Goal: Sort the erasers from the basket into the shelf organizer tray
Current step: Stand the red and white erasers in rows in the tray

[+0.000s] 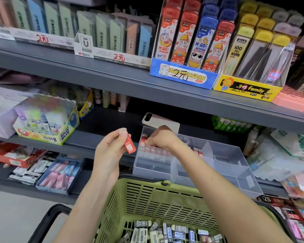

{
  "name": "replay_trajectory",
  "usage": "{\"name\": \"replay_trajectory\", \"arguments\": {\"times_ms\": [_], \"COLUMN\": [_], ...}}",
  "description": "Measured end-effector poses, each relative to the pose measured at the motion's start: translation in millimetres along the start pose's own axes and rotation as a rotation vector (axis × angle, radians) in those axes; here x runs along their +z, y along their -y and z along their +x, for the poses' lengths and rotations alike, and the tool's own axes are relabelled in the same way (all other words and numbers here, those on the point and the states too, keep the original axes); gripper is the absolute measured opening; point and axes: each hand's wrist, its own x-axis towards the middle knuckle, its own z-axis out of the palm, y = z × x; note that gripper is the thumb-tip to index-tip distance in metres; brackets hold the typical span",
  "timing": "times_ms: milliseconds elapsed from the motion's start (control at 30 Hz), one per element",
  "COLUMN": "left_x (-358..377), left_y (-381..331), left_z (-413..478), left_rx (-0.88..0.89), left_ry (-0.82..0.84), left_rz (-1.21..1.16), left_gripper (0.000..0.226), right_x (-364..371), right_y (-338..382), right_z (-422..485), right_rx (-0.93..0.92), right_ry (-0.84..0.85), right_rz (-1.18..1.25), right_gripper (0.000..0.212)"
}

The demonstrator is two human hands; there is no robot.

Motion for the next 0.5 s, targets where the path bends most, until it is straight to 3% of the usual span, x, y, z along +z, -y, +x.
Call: {"name": "replay_trajectory", "arguments": {"times_ms": [100,200,367,500], "left_x": [2,10,25,31], "left_y": [-1,-4,-6,-6], "left_z": [3,8,17,23], "left_rx": [0.019,0.03,0.073,0.093], "left_ry": [0.04,0.129,0.206,0.252], "left_rz": [0.071,0.13,0.271,0.372], "left_gripper": [0.027,0.027,0.027,0.009], "right_x": [-2,-1,-9,-10], "right_y": [-2,-1,-4,-11], "right_z": [-25,-48,-57,-55], "right_rx": [-0.172,-0.317,-0.379,-0.37], "right_ry": [-0.085,0.109,0.065,0.027], "right_rz": [0.367,0.688,0.698,0.692], "right_gripper": [0.023,0.012,0.041,0.046]}}
